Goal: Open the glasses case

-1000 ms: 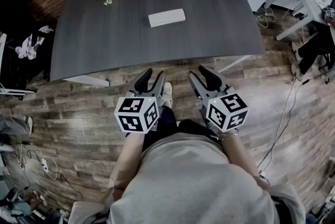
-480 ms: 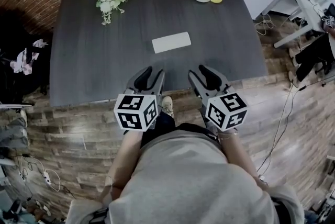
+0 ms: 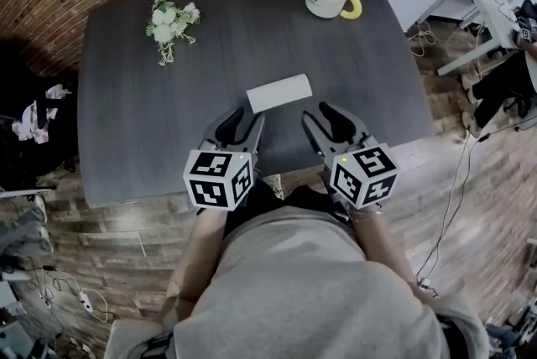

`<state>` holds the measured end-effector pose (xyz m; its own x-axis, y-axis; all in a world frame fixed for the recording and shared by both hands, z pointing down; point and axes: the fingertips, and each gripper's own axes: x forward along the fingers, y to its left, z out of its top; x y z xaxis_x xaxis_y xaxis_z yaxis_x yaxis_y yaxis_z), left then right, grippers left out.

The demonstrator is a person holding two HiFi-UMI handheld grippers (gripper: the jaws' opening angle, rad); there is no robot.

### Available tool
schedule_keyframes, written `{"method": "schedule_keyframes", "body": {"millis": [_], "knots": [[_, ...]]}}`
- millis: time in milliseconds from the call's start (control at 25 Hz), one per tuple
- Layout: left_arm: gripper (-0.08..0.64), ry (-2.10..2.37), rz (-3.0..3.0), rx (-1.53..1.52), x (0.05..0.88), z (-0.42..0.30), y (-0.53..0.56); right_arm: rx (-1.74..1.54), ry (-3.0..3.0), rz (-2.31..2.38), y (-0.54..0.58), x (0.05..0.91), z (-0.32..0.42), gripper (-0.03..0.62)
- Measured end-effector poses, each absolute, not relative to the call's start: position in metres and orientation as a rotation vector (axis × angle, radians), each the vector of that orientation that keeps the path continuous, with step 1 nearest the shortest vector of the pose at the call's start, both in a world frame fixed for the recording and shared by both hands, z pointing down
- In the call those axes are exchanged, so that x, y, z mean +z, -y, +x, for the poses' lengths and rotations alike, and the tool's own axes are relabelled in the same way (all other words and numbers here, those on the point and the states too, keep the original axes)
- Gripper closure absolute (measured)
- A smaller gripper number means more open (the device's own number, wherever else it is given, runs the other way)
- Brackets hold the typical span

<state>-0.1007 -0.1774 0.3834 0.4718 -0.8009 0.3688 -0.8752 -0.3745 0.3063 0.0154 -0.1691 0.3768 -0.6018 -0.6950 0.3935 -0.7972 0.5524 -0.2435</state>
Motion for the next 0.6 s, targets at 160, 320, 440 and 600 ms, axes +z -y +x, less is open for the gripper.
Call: {"method": "schedule_keyframes", "body": {"millis": [160,320,440,600], "knots": [[0.410,1.373,2.272,0.250,0.390,-0.104,0.183,0.607,2.522,1.242,0.175,0.381,0.011,0.433],[0.410,1.363,2.263,0.273,0.397,-0.107,0.182,0.623,2.505,1.223,0.173,0.387,0.008,0.433],[0.410,1.361,2.264,0.298,0.402,-0.106,0.181,0.639,2.489,1.215,0.170,0.393,0.011,0.433],[0.410,1.370,2.265,0.357,0.411,-0.101,0.180,0.661,2.472,1.206,0.170,0.400,0.018,0.433]]}}
